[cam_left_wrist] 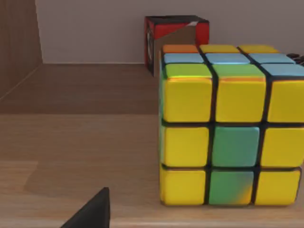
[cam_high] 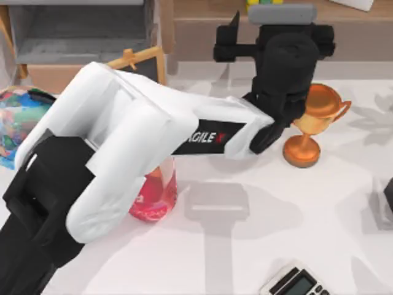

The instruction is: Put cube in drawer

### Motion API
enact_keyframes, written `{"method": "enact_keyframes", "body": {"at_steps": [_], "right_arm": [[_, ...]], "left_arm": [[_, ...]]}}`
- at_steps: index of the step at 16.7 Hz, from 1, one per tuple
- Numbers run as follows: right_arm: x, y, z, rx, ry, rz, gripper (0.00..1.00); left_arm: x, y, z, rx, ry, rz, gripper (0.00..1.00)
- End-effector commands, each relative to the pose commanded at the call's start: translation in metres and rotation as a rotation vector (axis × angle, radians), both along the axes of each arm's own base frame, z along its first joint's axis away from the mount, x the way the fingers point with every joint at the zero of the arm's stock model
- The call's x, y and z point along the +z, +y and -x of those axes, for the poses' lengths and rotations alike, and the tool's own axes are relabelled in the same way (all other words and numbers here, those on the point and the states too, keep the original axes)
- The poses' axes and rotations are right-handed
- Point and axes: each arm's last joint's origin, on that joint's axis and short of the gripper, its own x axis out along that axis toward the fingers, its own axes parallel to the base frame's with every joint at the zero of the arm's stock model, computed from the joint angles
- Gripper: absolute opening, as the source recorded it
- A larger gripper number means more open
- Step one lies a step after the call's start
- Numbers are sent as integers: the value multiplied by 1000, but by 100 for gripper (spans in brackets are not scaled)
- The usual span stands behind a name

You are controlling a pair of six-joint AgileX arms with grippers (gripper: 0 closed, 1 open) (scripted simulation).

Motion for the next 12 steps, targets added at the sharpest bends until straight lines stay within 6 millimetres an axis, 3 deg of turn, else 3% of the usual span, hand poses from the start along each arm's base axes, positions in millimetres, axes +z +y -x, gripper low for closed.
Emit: {"method": "enact_keyframes", "body": {"at_steps": [4,8,12], "right_arm": [[0,0,0,0,0,0,100],[0,0,0,0,0,0,100],[0,0,0,0,0,0,100]], "left_arm": [[-2,-5,-10,-1,-1,0,100],[13,-5,-38,0,-11,10,100],[4,0,-56,-1,-1,0,100]]}}
